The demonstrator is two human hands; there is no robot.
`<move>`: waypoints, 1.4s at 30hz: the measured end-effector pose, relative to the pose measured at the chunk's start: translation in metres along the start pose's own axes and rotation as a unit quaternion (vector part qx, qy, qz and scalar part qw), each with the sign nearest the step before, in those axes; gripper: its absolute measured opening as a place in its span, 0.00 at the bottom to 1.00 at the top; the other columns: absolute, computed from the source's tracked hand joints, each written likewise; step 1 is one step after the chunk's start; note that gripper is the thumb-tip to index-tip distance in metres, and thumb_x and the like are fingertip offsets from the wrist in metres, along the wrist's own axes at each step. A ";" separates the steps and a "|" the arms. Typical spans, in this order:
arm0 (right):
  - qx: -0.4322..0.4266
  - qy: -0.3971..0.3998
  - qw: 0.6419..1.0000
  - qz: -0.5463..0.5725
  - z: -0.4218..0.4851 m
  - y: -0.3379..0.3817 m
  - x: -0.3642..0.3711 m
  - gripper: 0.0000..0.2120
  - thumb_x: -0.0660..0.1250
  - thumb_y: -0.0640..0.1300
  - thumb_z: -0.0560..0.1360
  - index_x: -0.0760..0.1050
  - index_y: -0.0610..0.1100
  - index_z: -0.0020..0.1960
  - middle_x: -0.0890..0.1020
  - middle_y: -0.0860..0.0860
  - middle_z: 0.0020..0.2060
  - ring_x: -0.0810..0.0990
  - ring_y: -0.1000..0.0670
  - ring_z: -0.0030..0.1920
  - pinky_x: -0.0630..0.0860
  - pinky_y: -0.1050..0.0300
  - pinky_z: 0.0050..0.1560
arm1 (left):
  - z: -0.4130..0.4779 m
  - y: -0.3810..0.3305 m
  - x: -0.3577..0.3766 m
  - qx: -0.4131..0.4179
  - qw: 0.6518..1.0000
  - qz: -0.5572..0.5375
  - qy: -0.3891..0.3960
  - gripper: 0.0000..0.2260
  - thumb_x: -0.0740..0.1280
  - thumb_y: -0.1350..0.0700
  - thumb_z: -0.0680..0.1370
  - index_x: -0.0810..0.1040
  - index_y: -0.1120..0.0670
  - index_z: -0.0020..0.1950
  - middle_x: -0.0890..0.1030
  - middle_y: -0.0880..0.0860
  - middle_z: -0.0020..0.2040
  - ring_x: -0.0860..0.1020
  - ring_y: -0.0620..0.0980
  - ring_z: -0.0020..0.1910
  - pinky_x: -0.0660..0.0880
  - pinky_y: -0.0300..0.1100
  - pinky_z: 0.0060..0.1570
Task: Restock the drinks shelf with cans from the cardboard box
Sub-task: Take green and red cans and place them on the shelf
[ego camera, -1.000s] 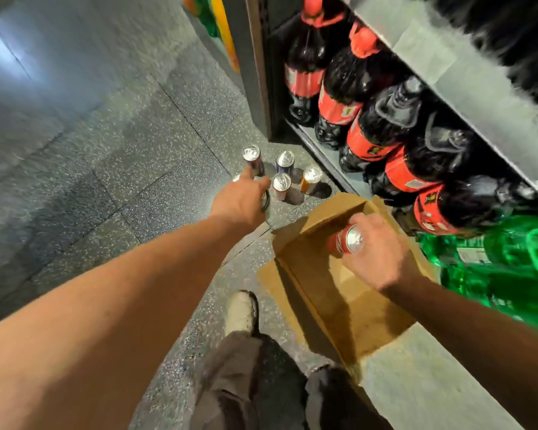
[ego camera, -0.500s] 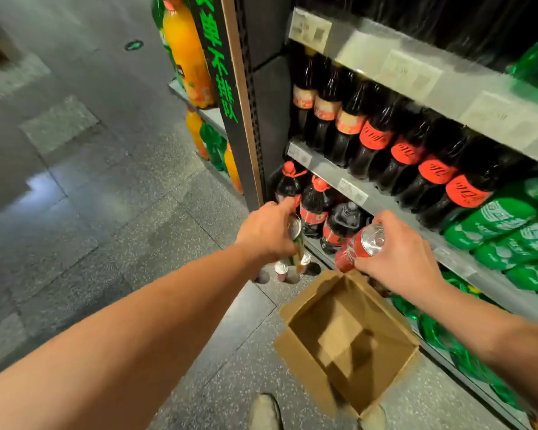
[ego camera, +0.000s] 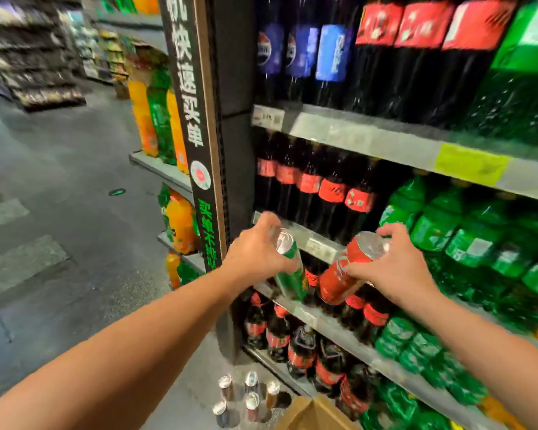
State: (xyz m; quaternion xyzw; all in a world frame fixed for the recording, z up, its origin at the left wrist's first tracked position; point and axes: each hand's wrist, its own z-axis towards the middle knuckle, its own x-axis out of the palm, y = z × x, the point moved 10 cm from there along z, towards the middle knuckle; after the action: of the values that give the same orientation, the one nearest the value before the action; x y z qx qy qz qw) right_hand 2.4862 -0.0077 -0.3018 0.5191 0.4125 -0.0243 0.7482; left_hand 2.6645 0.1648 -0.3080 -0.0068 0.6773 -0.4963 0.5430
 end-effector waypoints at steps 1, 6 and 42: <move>-0.004 -0.015 1.000 0.020 0.002 0.012 -0.013 0.35 0.78 0.55 0.52 0.63 0.55 0.53 0.77 0.50 0.42 0.78 0.44 0.43 0.75 0.51 0.44 | 0.002 -0.012 -0.010 0.004 1.000 -0.014 -0.005 0.31 0.75 0.41 0.56 0.62 0.41 0.53 0.74 0.42 0.39 0.74 0.44 0.36 0.67 0.41 0.33; -0.015 -0.069 0.992 0.102 0.003 0.062 -0.074 0.31 0.81 0.47 0.55 0.68 0.51 0.52 0.77 0.53 0.43 0.76 0.49 0.42 0.71 0.55 0.40 | 0.007 -0.072 -0.052 0.031 0.995 -0.098 -0.014 0.33 0.79 0.46 0.55 0.67 0.46 0.54 0.74 0.45 0.43 0.76 0.48 0.43 0.76 0.45 0.41; -0.103 -0.305 0.909 0.264 -0.125 0.080 -0.480 0.11 0.78 0.39 0.63 0.77 0.47 0.38 0.82 0.53 0.30 0.81 0.55 0.30 0.79 0.57 0.36 | -0.097 -0.490 -0.007 0.225 0.833 -0.495 0.102 0.29 0.78 0.48 0.54 0.72 0.51 0.50 0.82 0.55 0.47 0.82 0.51 0.42 0.79 0.47 0.44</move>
State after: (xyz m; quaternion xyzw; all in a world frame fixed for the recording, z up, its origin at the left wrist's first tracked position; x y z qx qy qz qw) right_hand 2.1332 -0.0599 0.0523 0.4960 0.0123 0.0599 0.8661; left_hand 2.3360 -0.0152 0.0222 -0.1681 0.5047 -0.8352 0.1394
